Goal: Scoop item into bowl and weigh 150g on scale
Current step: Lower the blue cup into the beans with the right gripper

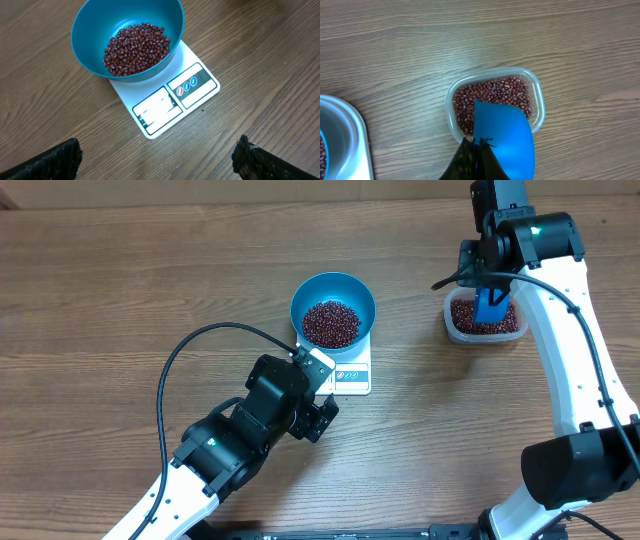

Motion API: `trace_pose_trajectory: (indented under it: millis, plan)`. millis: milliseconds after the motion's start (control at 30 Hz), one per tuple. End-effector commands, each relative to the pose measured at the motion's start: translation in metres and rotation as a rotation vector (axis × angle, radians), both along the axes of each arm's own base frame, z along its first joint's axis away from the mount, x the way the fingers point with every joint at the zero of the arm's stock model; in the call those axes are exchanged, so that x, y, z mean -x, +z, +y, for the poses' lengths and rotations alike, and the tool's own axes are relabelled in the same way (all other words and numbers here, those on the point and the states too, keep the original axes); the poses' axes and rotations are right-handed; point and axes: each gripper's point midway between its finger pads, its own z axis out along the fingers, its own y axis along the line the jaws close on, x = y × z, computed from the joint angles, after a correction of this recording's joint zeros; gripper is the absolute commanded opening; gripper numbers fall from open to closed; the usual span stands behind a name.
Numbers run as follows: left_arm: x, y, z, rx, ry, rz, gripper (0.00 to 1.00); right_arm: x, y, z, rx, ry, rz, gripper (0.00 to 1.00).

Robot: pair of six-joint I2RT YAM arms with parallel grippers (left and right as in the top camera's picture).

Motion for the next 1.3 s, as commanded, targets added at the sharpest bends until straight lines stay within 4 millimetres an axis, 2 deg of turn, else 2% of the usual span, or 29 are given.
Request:
trace_pose_trajectory:
  millis: [0, 800, 1167, 1267]
  plan:
    - [-0.001, -0.003, 0.002, -0.003, 0.019, 0.004, 1.00, 0.000, 0.020, 0.002, -0.029, -0.004, -0.057, 0.04]
    - [-0.001, -0.003, 0.002, -0.003, 0.019, 0.004, 1.00, 0.001, 0.021, -0.004, 0.003, -0.019, -0.057, 0.04]
    - [-0.001, -0.003, 0.002, -0.003, 0.019, 0.004, 1.00, 0.003, 0.030, -0.033, 0.153, -0.109, -0.079, 0.04]
    - [-0.001, -0.003, 0.002, -0.003, 0.019, 0.004, 1.00, 0.006, 0.027, -0.041, 0.207, -0.128, -0.064, 0.04]
